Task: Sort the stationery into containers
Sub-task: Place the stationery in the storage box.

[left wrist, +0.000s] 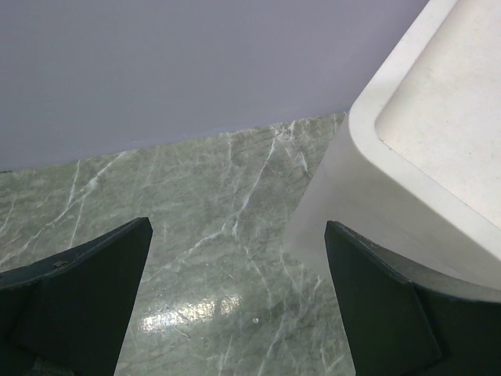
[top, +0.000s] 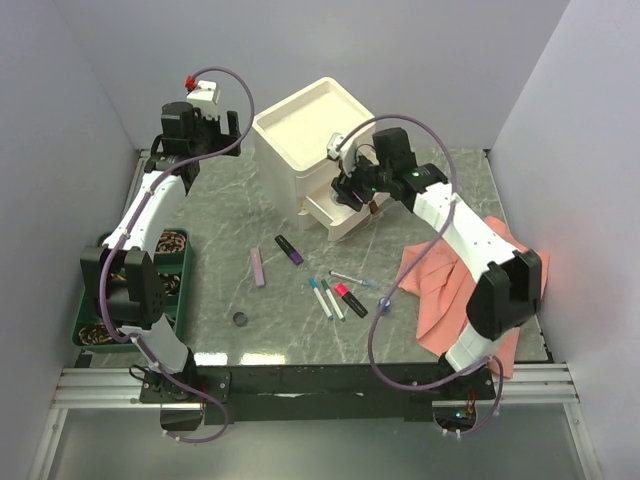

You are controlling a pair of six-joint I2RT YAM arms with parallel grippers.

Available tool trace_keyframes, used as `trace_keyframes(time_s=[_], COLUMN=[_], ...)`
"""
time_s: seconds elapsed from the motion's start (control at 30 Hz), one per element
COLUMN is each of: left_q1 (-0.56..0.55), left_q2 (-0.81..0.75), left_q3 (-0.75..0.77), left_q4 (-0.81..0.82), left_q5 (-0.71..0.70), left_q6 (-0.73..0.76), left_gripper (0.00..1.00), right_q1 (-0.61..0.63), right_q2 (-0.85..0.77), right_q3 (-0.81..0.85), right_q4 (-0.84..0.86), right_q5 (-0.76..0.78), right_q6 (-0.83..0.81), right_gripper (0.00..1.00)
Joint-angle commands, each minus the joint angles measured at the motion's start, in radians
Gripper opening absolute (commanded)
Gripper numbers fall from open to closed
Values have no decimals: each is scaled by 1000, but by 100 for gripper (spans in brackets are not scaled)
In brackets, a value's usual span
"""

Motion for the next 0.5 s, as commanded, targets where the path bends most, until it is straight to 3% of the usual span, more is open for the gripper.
trace_keyframes(time_s=[0.0, 0.23, 0.47], left_q1=[3, 1, 3], left_q2=[-37, -28, -26], left_q3=[20, 23, 14], left_q4=[32, 36, 35], left_q5=[-8, -11, -21], left_q6=[7, 10, 10], left_gripper=[99, 99, 99], right_q1=[-7, -7, -5], right_q2=[72, 162, 204], right_q3=[57, 100, 140], right_q4=[41, 38, 70], right_q5=[75, 117, 144], right_q6=[33, 30, 109], right_gripper=[27, 33, 60])
